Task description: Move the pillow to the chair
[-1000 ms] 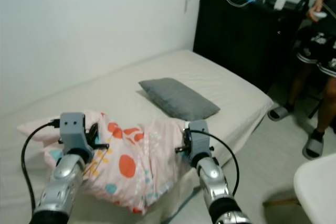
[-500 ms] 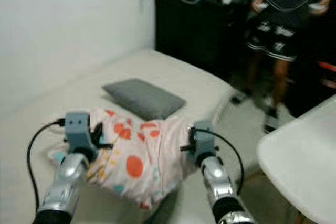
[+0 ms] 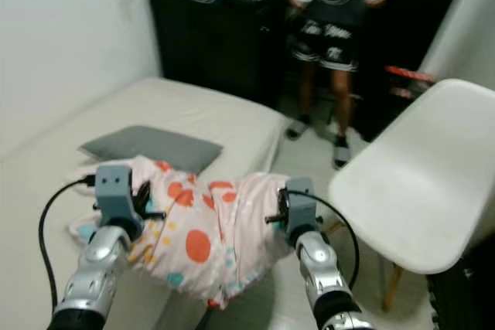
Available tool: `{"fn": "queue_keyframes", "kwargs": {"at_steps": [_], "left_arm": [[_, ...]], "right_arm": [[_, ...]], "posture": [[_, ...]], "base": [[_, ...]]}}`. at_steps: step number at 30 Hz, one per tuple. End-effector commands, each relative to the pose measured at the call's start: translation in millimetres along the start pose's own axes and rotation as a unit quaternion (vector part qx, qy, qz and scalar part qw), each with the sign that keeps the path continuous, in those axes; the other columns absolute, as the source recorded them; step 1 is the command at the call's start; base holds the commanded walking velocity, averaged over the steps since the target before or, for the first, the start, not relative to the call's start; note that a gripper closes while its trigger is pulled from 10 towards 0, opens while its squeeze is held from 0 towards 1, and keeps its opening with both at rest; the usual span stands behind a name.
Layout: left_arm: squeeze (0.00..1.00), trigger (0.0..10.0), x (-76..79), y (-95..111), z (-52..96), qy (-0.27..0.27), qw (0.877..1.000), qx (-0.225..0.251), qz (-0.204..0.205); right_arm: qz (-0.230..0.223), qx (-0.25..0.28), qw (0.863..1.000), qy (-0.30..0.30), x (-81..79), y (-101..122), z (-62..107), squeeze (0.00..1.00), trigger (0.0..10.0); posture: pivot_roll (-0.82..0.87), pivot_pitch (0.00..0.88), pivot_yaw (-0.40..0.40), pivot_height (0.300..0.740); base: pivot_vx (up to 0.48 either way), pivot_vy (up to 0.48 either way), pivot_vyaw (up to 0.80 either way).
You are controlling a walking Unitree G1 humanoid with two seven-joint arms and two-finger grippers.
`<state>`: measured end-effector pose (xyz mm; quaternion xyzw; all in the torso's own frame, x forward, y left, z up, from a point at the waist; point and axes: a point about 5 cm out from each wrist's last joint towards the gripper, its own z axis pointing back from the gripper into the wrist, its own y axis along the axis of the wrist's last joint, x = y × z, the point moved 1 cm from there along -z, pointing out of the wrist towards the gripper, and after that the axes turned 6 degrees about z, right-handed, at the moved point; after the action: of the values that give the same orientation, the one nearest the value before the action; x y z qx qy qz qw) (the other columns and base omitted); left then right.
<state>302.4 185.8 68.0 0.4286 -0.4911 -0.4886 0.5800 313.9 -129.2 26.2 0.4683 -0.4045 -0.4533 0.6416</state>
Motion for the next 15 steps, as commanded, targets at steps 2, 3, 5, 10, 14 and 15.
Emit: {"fn": "queue_keyframes", "kwargs": {"at_steps": [2,3,5,10,14,15], "left_arm": [[0.00,10.0,9.1,5.5,-2.9,-0.018,1.000,0.012,0.002],[0.00,10.0,9.9,5.3,-3.3,-0.019,1.000,0.011,0.002],[0.00,10.0,10.6,5.0,-3.7,-0.020,1.000,0.010,0.001],[0.00,10.0,12.5,5.4,-3.6,-0.022,1.000,0.008,0.000],[0.00,10.0,11.7,5.9,-2.9,-0.022,1.000,0.008,-0.002],[0.00,10.0,10.8,6.3,-2.8,-0.022,1.000,0.008,-0.003]], "right_arm": [[0.002,0.021,1.000,0.004,-0.6,10.0,-3.7,0.00,10.0],[0.001,0.021,1.000,0.003,-0.4,10.2,-3.9,0.00,10.0],[0.001,0.021,1.000,0.001,0.1,10.5,-4.1,0.00,10.0],[-0.007,0.020,1.000,-0.006,1.1,9.8,-3.9,0.00,10.0],[-0.008,0.018,1.000,-0.005,-0.5,8.4,-3.6,0.00,10.0],[-0.011,0.018,1.000,-0.004,-1.1,8.0,-3.5,0.00,10.0]], "posture": [[0.07,0.000,-0.016,0.740],[0.07,0.000,-0.015,0.740],[0.07,0.000,-0.014,0.740],[0.09,0.000,-0.010,0.740],[0.09,0.000,-0.008,0.740],[0.10,0.000,-0.011,0.740]], "base": [[0.000,0.000,-0.80],[0.000,0.000,-0.80],[0.000,0.000,-0.80],[0.000,0.000,-0.80],[0.000,0.000,-0.80],[0.000,0.000,-0.80]]}}
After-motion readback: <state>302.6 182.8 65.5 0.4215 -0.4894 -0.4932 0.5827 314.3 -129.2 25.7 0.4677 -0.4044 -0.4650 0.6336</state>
